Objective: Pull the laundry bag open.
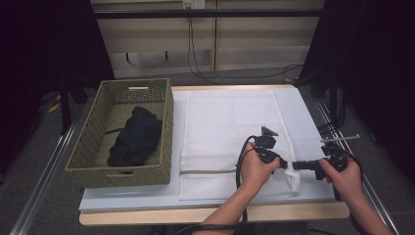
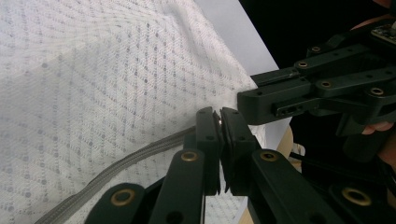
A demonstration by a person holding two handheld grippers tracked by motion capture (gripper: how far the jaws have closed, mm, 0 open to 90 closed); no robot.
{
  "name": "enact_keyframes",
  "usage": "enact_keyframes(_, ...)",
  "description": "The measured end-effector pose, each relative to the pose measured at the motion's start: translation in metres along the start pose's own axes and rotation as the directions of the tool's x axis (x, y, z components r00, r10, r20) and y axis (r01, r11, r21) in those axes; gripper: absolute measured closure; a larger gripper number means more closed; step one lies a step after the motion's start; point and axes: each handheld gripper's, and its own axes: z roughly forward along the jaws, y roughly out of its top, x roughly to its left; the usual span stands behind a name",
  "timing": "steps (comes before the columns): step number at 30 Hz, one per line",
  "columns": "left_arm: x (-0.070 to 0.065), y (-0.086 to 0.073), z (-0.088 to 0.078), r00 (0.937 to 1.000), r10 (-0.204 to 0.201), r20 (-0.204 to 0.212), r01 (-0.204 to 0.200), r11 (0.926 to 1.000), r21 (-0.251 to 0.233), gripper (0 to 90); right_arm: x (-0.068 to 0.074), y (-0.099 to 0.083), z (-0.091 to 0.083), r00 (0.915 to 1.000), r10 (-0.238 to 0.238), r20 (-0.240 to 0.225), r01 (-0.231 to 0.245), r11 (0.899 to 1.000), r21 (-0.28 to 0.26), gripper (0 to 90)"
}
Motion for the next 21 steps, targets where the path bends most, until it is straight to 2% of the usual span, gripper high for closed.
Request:
enact_keyframes(4,-0.0009,-0.0013,-0.0015,0.9997,-0.023,0.004,0.023,0.9997,-0.013,86.9,-0.0008,-0.0004,0.0004,0.9997,0.016,-0.016,-0.015,1.0,0.003,88.2)
enact_keyframes(5,0.0004,-0.0016,-0.0024,0.9998,-0.018,0.005,0.018,0.9998,-0.01,86.9,-0.0007,-0.0003,0.0005,0.9997,0.017,-0.018,-0.016,1.0,0.001,88.2)
enact_keyframes(6,0.0011,-0.0017,-0.0033,0.9999,-0.01,-0.013,0.01,0.9999,-0.005,86.9,-0.0005,-0.0001,0.0006,0.9997,0.018,-0.018,-0.018,1.0,0.002,88.3)
enact_keyframes(7,0.0011,-0.0022,-0.0034,0.9996,-0.029,-0.004,0.028,0.9995,-0.01,86.9,-0.0001,0.0001,0.0003,1.0,0.008,0.001,-0.008,1.0,0.008,88.3)
enact_keyframes(8,0.0026,-0.0026,-0.0041,0.9995,-0.028,-0.014,0.028,0.9996,-0.011,86.9,0.0001,0.0001,0.0004,0.9999,0.005,0.009,-0.005,1.0,0.008,88.4)
enact_keyframes(10,0.0047,-0.0034,-0.0057,0.9992,-0.039,0.006,0.039,0.9992,-0.007,86.9,-0.0008,-0.0001,0.0001,1.0,0.007,-0.003,-0.007,1.0,0.011,88.3)
enact_keyframes(15,0.0018,-0.0034,-0.0075,0.9993,-0.036,-0.01,0.036,0.9993,-0.014,86.9,0.0016,0.0003,0.0006,1.0,-0.007,-0.001,0.007,1.0,0.008,88.3)
enact_keyframes(16,0.0027,-0.0031,-0.009,0.9994,-0.033,-0.001,0.033,0.9994,-0.002,86.9,0.0022,0.0005,0.0005,1.0,-0.009,0.001,0.009,1.0,0.008,88.3)
enact_keyframes(20,0.0026,-0.004,-0.0075,0.9993,-0.038,0.002,0.038,0.9992,-0.013,86.9,0.0025,0.0006,0.0,1.0,-0.005,0.002,0.005,1.0,0.01,88.4)
enact_keyframes(21,0.0016,-0.0042,-0.0063,0.9984,-0.057,-0.004,0.056,0.9981,-0.025,86.9,0.0028,0.0005,0.0001,1.0,-0.007,0.006,0.007,1.0,0.01,88.4)
